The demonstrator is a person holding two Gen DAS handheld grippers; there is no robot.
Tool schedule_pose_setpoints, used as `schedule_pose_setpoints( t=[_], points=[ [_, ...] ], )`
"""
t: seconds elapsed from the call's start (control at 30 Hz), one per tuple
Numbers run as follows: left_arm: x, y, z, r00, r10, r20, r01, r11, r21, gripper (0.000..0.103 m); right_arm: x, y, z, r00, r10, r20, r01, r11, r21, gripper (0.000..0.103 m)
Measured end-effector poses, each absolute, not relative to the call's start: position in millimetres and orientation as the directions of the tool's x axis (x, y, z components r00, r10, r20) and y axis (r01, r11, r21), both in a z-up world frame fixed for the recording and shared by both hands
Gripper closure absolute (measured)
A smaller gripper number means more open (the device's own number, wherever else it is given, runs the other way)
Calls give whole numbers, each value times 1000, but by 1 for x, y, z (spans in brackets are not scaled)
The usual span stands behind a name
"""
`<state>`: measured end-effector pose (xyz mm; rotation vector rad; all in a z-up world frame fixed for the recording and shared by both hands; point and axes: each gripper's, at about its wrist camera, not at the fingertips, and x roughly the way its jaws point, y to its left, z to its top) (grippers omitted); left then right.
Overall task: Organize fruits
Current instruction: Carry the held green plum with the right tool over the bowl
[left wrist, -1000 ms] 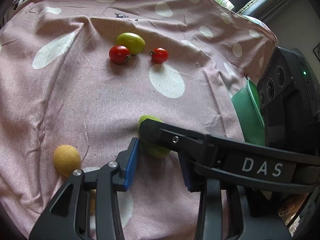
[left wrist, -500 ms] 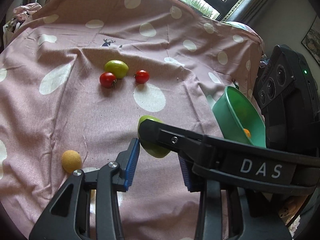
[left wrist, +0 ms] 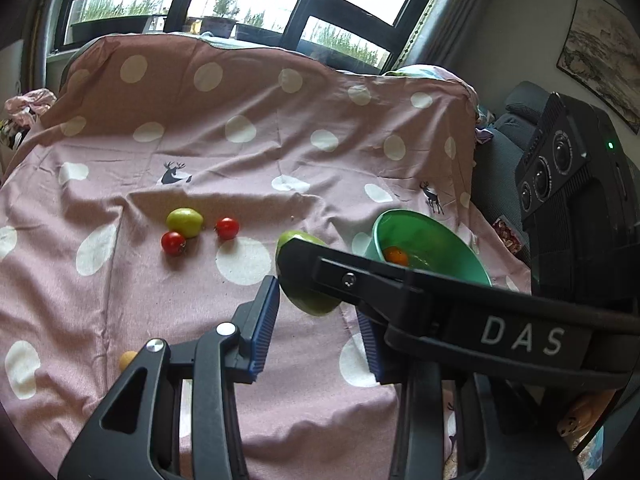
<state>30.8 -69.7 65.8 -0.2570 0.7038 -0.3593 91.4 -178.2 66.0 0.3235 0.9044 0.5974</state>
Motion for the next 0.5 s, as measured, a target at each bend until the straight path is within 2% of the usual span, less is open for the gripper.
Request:
schedule_pose_setpoints(
  t=[0.3,0.5],
  points=[
    [40,-115,84,701,-465,-541,357,885,-298,66,85,-228,88,575,584,-573,-290,800,525,67],
    [52,-148,88,676,-495,-546,413,868,-275,66,84,-262,90,623,548,-558,-225,809,543,67]
  ],
)
